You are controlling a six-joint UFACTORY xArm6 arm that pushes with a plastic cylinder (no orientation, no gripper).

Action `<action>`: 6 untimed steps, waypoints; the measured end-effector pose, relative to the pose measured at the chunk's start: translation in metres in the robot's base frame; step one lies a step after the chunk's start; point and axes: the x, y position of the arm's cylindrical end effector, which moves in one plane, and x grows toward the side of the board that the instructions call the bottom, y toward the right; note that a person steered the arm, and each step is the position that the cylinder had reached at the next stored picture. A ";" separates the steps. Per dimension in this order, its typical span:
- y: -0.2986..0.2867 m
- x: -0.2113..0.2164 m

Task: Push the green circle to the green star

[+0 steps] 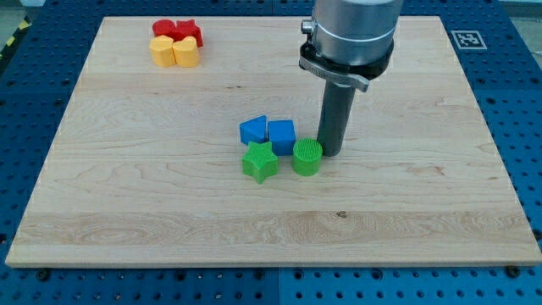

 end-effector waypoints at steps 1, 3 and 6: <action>0.000 0.011; 0.014 0.052; -0.008 0.045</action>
